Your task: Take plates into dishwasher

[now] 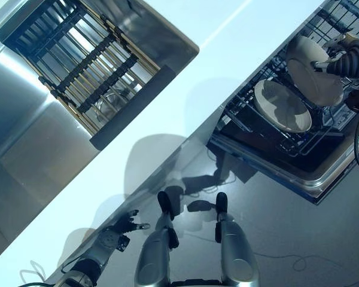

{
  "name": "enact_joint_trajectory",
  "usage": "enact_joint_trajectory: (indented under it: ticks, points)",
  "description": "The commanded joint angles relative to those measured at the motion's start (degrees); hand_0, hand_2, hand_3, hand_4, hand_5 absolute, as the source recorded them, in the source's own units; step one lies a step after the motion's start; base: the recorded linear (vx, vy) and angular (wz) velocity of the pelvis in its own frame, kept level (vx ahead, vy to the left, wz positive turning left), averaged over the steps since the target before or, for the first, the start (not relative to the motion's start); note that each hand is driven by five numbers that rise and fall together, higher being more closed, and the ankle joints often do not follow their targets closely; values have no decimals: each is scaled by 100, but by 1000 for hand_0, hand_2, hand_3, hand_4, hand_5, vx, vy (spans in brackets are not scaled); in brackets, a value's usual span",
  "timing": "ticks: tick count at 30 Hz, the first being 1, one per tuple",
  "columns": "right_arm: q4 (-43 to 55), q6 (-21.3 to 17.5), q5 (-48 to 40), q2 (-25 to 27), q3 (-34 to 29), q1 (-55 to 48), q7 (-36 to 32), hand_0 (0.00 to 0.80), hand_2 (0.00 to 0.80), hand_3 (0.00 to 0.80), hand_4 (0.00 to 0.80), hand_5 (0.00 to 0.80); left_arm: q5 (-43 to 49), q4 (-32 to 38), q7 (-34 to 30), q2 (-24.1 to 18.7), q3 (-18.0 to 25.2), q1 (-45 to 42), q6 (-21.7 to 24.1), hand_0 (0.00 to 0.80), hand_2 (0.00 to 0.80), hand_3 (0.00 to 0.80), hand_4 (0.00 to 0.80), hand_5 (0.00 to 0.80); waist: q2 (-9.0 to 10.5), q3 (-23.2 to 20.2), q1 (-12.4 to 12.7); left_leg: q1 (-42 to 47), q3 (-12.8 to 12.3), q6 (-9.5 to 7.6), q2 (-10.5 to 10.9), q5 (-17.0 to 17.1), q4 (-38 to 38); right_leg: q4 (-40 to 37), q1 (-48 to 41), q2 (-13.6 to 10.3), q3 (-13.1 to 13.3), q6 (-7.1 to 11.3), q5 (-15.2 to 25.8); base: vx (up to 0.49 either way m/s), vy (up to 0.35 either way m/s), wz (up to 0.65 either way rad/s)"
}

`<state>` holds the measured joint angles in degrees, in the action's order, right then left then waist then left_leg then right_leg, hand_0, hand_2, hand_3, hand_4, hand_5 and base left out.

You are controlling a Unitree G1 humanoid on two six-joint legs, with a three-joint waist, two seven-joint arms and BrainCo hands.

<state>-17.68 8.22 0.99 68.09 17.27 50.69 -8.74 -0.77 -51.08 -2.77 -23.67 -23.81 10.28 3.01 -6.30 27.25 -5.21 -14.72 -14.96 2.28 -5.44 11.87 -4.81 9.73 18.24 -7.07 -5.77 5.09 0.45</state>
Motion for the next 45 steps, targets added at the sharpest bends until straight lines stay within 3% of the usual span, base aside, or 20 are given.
enact_joint_trajectory:
  ticks: [1, 17, 45]
  points:
    - [-176, -104, 432, 104, 270, 920, 323, 800, 800, 800, 800, 800, -59, -309, 136, -438, -36, 390, 11, 0, 0, 0, 0, 0, 11, -217, 120, -17, 211, 53, 335, -421, -19, 1014, 317, 436, -227, -243, -736, 0, 0, 0]
    - [-394, 56, 668, 180, 687, 1203, 145, 800, 800, 800, 800, 800, -93, -200, 80, -497, 17, 357, -5, 0, 0, 0, 0, 0, -11, -175, 203, -119, 262, 46, 334, -369, -19, 1109, 427, 423, -257, -238, -754, 0, 0, 0]
    - [-1503, 60, 1082, -264, 1112, 1435, 17, 800, 800, 800, 800, 800, -403, 38, 180, -400, -107, 472, -62, 0, 0, 0, 0, 0, -357, 105, 318, -407, 344, 71, 399, -212, -19, 1371, 839, 325, -340, -249, -793, -1, 1, 0]
